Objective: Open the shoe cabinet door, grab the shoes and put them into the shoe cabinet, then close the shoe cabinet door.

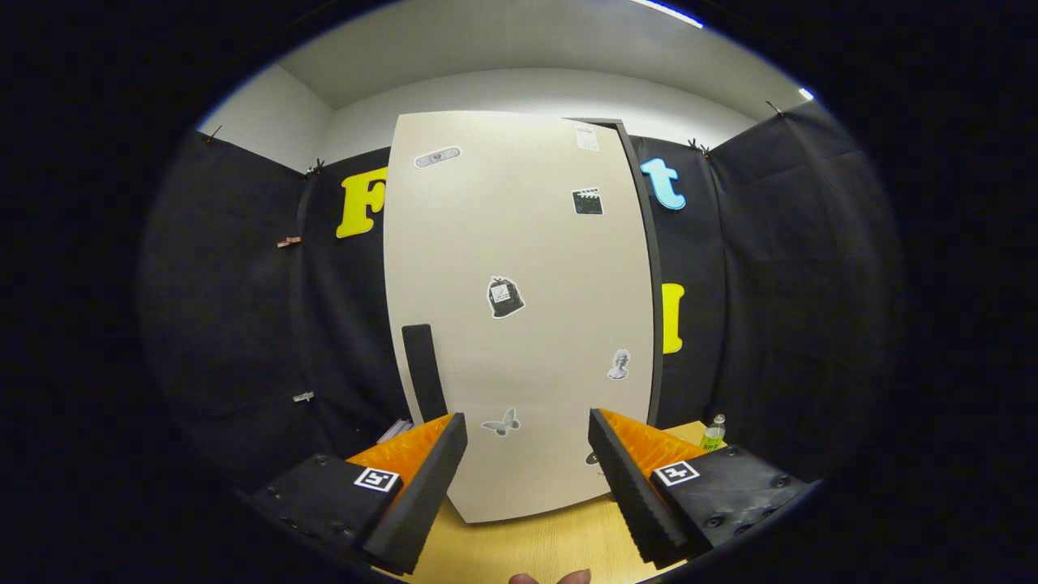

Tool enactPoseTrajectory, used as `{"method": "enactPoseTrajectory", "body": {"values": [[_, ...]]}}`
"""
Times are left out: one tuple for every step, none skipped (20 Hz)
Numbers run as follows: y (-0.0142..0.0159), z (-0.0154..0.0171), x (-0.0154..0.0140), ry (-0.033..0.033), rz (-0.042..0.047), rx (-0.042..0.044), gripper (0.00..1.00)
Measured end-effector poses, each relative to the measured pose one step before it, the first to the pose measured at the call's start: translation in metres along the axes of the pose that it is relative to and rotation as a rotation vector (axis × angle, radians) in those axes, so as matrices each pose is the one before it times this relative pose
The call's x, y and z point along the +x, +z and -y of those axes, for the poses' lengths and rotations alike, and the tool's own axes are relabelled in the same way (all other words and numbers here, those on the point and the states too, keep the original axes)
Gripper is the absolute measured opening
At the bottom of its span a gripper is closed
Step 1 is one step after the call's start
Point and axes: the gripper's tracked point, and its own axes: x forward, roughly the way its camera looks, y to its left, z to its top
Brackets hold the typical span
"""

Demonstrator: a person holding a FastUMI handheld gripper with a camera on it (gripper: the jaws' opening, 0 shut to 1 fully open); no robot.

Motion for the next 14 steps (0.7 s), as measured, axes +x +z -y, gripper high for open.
{"method": "enactPoseTrajectory", "body": {"values": [[-0.00014,-0.00012,0.00032,0.00076,-0.00146,-0.00265,0.98],[-0.00071,-0.00120,-0.00046,0.00090,-0.00012,-0.00103,0.98],[0.00038,-0.00100,0.00059,0.00170,-0.00057,0.00061,0.98],[-0.00038,-0.00167,-0.00062,0.00223,0.00038,0.00159,0.98],[0.00020,-0.00117,-0.00007,0.00173,-0.00180,-0.00056,0.98],[0.00057,-0.00067,0.00026,0.00105,0.00210,-0.00158,0.98],[0.00130,-0.00078,-0.00031,0.00184,0.00252,-0.00156,0.98],[-0.00020,-0.00122,-0.00002,0.00171,0.00027,-0.00098,0.98],[-0.00022,0.00000,-0.00100,0.00121,-0.00054,-0.00016,0.98],[-0.00046,-0.00081,0.00079,0.00035,-0.00094,-0.00003,0.98],[0.00022,-0.00051,-0.00009,0.00150,-0.00021,0.00116,0.98],[0.00019,-0.00051,0.00042,0.00075,0.00008,0.00108,0.98],[0.00039,0.00059,-0.00052,-0.00018,0.00116,-0.00027,0.98],[0.00005,-0.00019,0.00046,-0.00063,-0.00021,-0.00051,0.98]]}}
